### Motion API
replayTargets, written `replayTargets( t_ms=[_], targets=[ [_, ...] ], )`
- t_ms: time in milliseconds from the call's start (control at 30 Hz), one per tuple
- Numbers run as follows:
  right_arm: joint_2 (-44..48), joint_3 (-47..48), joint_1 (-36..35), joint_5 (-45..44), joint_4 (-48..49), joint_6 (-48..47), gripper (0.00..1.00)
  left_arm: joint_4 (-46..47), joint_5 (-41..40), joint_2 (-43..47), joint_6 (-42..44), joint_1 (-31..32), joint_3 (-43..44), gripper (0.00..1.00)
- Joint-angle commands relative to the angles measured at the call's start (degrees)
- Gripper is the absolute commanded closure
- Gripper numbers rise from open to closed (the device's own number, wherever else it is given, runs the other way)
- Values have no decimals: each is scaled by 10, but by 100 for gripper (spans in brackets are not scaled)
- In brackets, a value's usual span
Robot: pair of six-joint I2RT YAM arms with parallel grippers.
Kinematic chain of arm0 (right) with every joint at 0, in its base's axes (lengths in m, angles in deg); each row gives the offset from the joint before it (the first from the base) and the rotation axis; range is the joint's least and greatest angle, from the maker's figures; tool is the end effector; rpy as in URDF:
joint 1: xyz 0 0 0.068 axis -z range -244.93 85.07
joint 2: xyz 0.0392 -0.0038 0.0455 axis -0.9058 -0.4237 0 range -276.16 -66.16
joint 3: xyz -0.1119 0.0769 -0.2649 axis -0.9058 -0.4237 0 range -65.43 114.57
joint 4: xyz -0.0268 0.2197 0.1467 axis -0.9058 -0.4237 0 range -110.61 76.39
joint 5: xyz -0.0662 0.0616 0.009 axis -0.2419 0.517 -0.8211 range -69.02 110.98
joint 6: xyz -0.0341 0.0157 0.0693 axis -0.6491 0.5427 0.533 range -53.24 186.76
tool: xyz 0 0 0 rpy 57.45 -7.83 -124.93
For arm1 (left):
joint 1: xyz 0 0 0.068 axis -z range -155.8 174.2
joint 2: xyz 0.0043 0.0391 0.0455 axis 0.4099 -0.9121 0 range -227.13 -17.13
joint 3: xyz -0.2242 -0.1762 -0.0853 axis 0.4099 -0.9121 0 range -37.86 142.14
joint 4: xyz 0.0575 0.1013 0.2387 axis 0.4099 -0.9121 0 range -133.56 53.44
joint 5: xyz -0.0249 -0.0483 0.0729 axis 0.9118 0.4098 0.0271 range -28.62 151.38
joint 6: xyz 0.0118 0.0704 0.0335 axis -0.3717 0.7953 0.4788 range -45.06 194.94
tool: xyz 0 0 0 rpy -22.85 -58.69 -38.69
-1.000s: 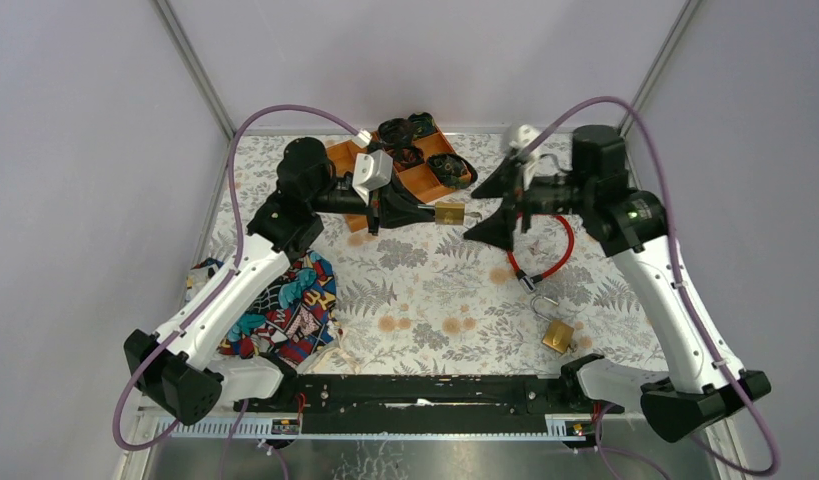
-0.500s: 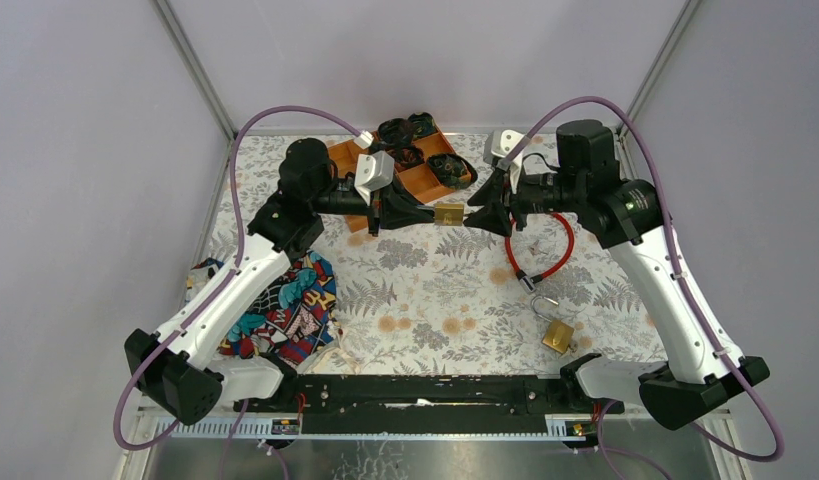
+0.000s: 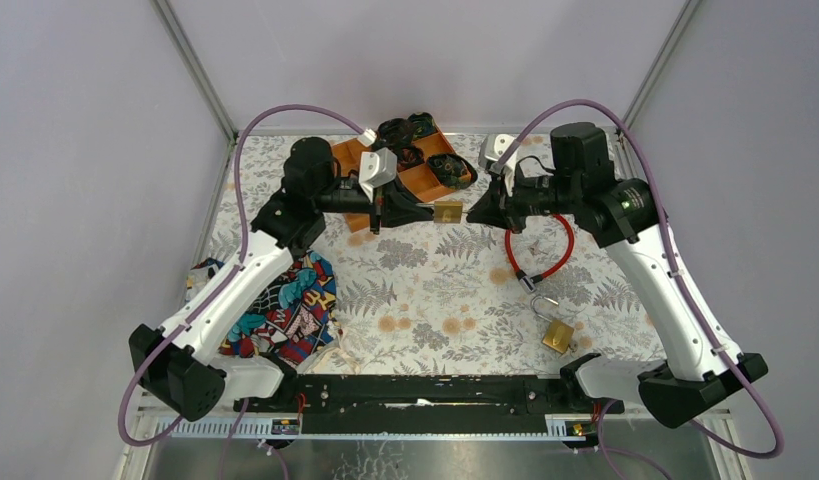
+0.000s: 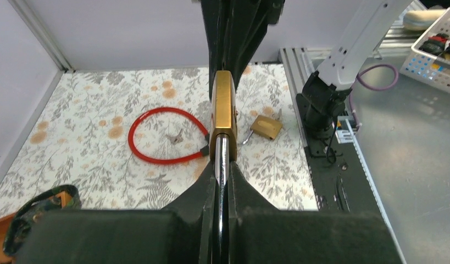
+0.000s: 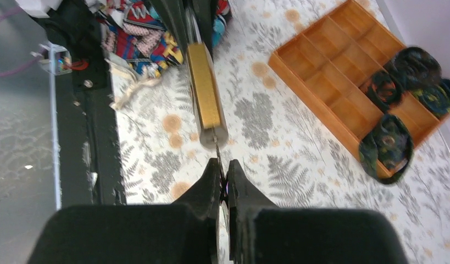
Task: Lock with the key
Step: Lock the lock.
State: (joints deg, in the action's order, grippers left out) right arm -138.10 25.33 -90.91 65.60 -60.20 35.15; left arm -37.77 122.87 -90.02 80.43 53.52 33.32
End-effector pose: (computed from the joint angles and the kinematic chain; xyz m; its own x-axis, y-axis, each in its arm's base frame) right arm 0.2084 0.1544 0.4691 0.0995 -0.3665 -0.9251 -0.9609 0.2061 -0.1850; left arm 0.2255 -0.1948 0.4374 0.0515 0.0236 -0.9984 0.9986 -0.0160 0.0511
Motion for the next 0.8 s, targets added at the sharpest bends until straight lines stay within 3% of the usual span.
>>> replayTargets(
  t_ms=[0,67,200,267,333,400,567,633,767],
  targets=[
    [25,-7,0,-120,-42,-47,100,-29,15,9,63,-46,25,100],
    [42,-33,10,-175,-37,-58,100,-61,7,6,94,-85,26,100],
    [59,-60,66,-157,-7,-39,100,-109,-9,21,163,-144,5,100],
    [47,-88,72,-157,26,-7,100,-116,-32,38,148,-150,-26,100],
    [16,-142,72,-101,81,73,100,-76,-51,54,36,-150,-75,100],
    [-16,-230,57,-30,218,235,100,-16,-91,63,-128,-150,-138,100],
    [-91,-446,20,-33,587,549,100,55,-264,51,-402,-133,-289,100],
    [-136,-459,18,-42,632,615,100,85,-290,26,-472,-118,-330,100],
    [-225,-464,-10,-30,687,673,100,253,-334,-12,-564,-83,-411,100]
  ],
)
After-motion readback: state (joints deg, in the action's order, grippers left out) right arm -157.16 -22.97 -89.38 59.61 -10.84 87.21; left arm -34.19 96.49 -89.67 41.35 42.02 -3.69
